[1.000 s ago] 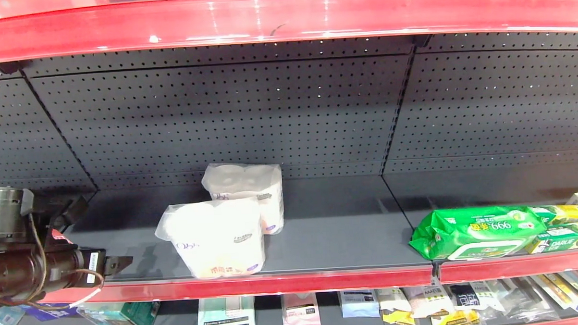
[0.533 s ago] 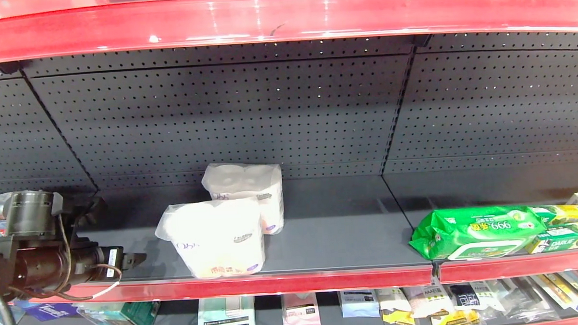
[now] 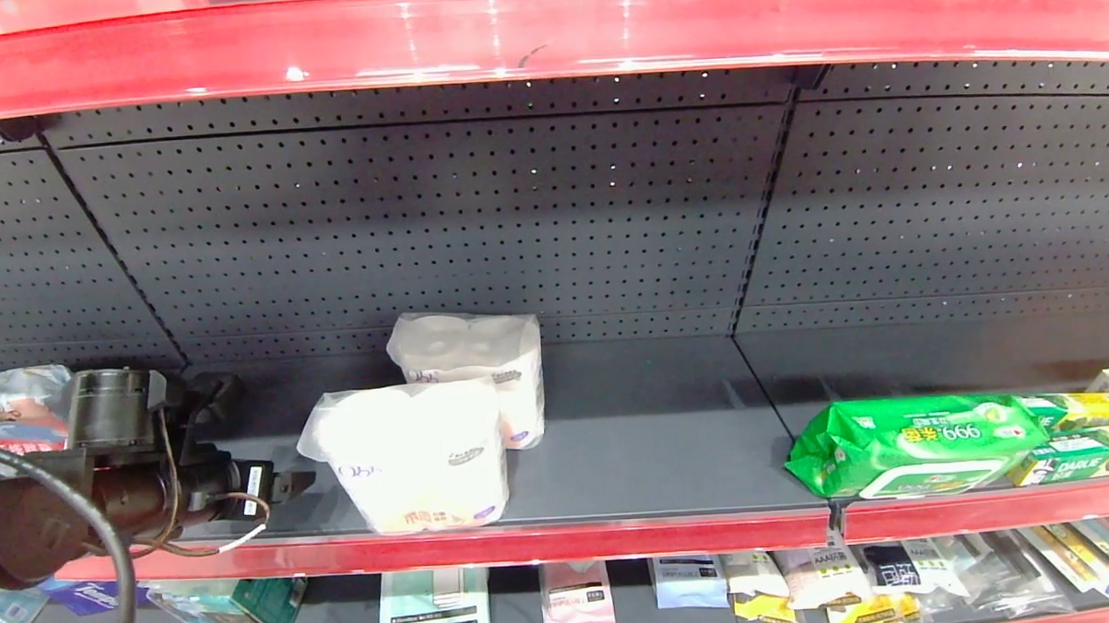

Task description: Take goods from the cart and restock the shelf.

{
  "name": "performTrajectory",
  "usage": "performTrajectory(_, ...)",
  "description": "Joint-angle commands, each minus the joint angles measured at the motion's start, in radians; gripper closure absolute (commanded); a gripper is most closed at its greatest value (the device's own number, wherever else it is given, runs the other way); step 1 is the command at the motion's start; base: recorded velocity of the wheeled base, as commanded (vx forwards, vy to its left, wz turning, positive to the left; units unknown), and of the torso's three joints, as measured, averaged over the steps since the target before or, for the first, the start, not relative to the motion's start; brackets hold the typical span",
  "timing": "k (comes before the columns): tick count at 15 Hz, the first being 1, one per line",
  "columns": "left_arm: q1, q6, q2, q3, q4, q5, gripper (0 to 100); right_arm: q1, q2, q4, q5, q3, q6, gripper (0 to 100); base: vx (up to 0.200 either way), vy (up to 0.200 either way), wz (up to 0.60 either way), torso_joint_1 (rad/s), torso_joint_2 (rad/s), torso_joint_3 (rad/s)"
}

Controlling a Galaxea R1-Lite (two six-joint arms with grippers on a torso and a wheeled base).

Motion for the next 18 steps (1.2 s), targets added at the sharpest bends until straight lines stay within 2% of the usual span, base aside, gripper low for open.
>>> performTrajectory(1, -0.006, 0.017, 0.043, -0.006, -0.021, 0.000, 0, 0.000, 0.000, 0.000, 0.000, 0.000, 0.000, 0, 0.000, 0.000, 0.00, 0.000, 0.00, 0.000)
performTrajectory(8, -0.075, 0.020, 0.083, -0.007, -0.080, -0.003, 0, 0.000, 0.001, 0.000, 0.000, 0.000, 0.000, 0, 0.000, 0.000, 0.00, 0.000, 0.00, 0.000)
performTrajectory(18, -0.121, 0.020, 0.103, -0.043, -0.078, -0.003, 0, 0.000, 0.001, 0.000, 0.000, 0.000, 0.000, 0, 0.000, 0.000, 0.00, 0.000, 0.00, 0.000)
